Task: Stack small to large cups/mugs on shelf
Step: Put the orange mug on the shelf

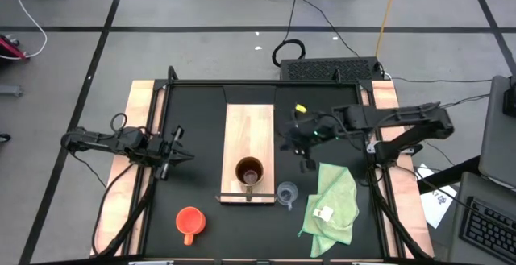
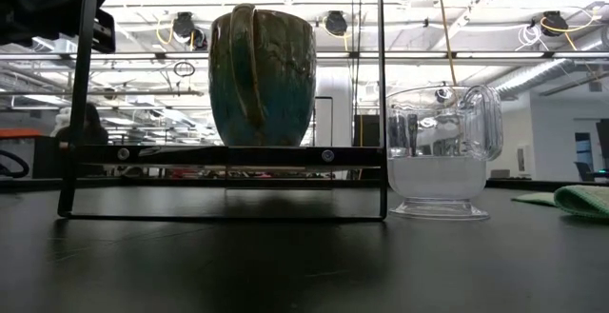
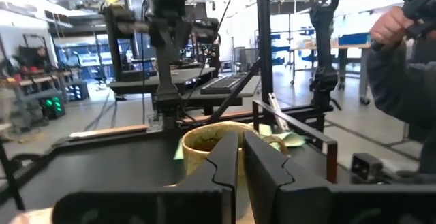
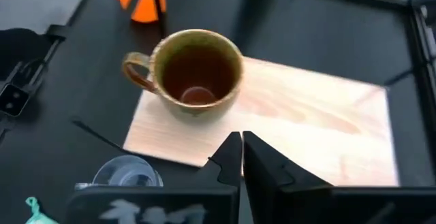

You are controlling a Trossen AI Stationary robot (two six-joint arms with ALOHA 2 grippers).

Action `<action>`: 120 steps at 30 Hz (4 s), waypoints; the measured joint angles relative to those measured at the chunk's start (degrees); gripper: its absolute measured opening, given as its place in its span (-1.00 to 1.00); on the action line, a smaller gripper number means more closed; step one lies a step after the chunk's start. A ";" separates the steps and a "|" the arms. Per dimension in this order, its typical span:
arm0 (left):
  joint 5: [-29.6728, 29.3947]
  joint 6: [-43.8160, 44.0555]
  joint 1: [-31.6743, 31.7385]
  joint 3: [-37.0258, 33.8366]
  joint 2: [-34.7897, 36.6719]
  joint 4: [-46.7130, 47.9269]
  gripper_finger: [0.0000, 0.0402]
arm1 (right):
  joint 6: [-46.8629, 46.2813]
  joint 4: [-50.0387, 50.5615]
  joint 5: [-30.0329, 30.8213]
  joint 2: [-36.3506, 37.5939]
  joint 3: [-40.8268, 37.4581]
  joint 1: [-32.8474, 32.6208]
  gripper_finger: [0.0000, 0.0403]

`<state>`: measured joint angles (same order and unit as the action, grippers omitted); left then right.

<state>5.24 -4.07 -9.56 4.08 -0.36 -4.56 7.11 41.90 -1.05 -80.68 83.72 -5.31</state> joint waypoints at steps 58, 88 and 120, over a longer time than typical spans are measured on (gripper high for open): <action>-6.72 6.06 -8.02 5.39 0.00 12.72 -0.99 | -6.42 -31.33 -0.49 12.86 -38.77 -2.49 -1.00; -21.25 8.33 -21.15 10.21 -16.38 13.62 -1.00 | -9.50 -61.46 5.40 43.25 -71.33 -1.39 -1.00; -15.65 50.60 -36.56 42.66 -62.59 40.96 -0.65 | -9.39 -62.83 3.54 44.10 -72.43 -1.37 -1.00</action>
<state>-10.41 46.53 -46.12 46.73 -62.95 36.40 -2.29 -20.93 2.48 -36.58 11.29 -6.68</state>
